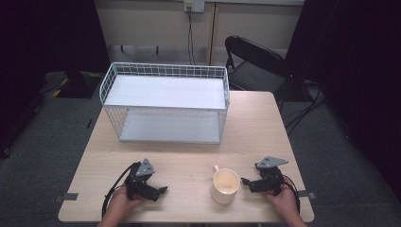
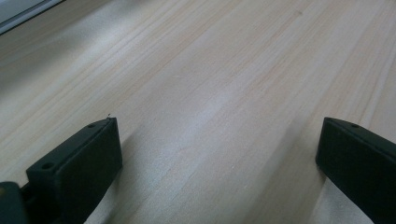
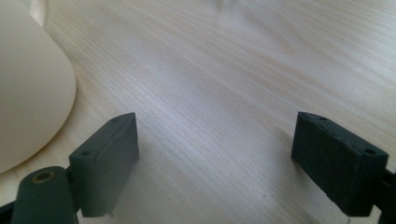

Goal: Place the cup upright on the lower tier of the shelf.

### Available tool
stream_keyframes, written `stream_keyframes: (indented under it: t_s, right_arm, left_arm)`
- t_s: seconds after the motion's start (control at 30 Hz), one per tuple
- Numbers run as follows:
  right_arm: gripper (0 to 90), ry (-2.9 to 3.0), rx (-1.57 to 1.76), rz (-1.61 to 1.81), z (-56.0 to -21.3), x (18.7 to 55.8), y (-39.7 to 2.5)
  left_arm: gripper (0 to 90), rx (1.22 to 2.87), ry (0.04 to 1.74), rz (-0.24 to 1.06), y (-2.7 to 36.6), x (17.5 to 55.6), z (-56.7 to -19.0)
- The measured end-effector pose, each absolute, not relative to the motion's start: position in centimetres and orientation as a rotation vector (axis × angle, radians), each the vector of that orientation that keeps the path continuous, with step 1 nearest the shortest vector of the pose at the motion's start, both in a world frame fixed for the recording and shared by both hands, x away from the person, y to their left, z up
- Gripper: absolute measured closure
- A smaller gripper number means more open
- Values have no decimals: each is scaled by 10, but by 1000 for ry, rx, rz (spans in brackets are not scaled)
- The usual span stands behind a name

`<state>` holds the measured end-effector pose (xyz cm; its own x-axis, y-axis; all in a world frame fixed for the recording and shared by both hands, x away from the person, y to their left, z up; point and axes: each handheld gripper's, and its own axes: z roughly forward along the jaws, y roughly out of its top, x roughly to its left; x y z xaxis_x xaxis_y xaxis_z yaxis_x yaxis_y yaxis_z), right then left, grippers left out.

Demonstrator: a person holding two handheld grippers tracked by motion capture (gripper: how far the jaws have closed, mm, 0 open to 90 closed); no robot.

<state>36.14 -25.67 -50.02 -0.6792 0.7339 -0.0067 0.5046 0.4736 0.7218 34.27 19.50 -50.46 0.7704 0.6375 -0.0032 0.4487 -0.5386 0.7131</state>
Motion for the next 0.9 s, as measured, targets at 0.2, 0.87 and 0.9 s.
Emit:
stream_keyframes:
  t_s: [0.2, 0.87, 0.9]
  right_arm:
    - [167, 2429, 1075, 986, -493, 362, -256]
    - [192, 2453, 1115, 1070, -449, 364, -267]
    - [192, 2454, 1115, 1070, -447, 364, -266]
  left_arm:
    - [0, 2230, 807, 332, 195, 343, -505]
    - [0, 2231, 806, 331, 195, 343, -505]
    - [0, 2231, 806, 331, 195, 343, -505]
